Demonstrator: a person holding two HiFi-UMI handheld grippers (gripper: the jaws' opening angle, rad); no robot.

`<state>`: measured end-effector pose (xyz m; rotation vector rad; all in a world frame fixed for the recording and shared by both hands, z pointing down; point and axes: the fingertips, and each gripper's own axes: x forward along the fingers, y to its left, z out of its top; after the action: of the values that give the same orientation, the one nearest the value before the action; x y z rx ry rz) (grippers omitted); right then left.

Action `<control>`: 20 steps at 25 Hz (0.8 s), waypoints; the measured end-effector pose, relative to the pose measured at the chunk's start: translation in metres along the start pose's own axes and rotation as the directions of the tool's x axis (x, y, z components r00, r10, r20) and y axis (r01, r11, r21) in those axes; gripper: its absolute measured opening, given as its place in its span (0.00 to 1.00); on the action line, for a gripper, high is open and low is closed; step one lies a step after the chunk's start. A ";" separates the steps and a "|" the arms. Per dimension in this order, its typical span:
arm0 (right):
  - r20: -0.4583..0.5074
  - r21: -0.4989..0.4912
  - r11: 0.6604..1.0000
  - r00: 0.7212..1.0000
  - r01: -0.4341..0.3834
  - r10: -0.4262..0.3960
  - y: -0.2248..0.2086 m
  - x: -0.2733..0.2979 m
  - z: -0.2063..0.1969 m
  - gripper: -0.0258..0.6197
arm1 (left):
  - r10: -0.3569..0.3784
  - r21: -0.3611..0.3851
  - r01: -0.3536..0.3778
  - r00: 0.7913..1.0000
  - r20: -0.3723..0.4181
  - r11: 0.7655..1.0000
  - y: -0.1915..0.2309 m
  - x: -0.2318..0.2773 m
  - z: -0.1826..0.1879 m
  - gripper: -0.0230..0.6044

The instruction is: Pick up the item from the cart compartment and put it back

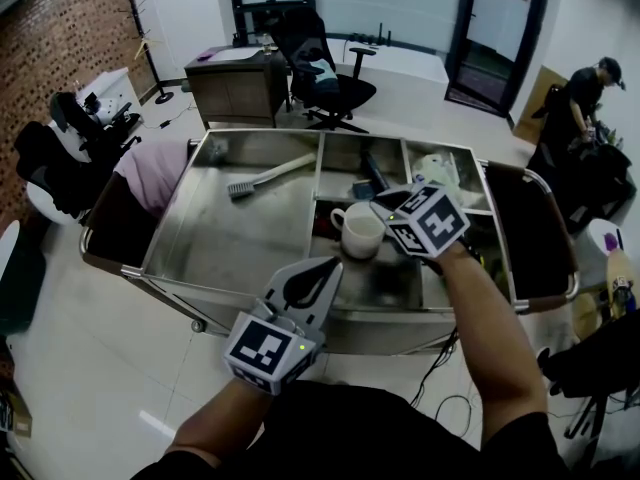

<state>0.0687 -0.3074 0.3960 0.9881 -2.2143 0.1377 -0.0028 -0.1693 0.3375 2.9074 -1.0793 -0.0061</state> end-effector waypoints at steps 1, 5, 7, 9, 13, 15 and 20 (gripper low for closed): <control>0.026 0.015 1.000 1.000 0.001 -0.002 0.001 -0.003 0.002 0.06 | 0.000 -0.001 0.000 1.000 -0.001 1.000 0.000 0.000 0.000 0.04; 0.092 0.039 0.999 0.996 0.004 -0.007 0.012 -0.014 0.008 0.06 | -0.002 -0.002 0.002 1.000 -0.002 1.000 -0.002 -0.001 0.002 0.04; 0.111 0.049 0.999 0.994 0.001 -0.006 0.016 -0.018 0.010 0.06 | -0.004 0.001 0.004 1.000 -0.001 1.000 -0.003 -0.002 0.002 0.04; 0.125 0.059 0.998 0.992 -0.003 -0.004 0.020 -0.021 0.011 0.06 | -0.005 0.009 0.005 1.000 0.000 1.000 -0.003 -0.002 0.002 0.04; 0.158 0.073 0.997 0.987 -0.005 -0.006 0.025 -0.030 0.013 0.06 | -0.010 0.013 0.010 1.000 0.003 1.000 -0.005 -0.002 0.003 0.04; 0.183 0.083 0.997 0.983 -0.006 -0.009 0.027 -0.036 0.016 0.06 | -0.013 0.010 0.013 1.000 0.003 1.000 -0.007 -0.002 0.004 0.04; 0.272 0.114 0.993 0.962 -0.008 -0.024 0.033 -0.057 0.027 0.06 | -0.012 0.011 0.012 1.000 0.002 1.000 -0.007 -0.003 0.004 0.04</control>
<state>0.0578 -0.2588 0.3448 1.1358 -2.4756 0.1316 -0.0001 -0.1622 0.3332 2.9241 -1.0662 -0.0031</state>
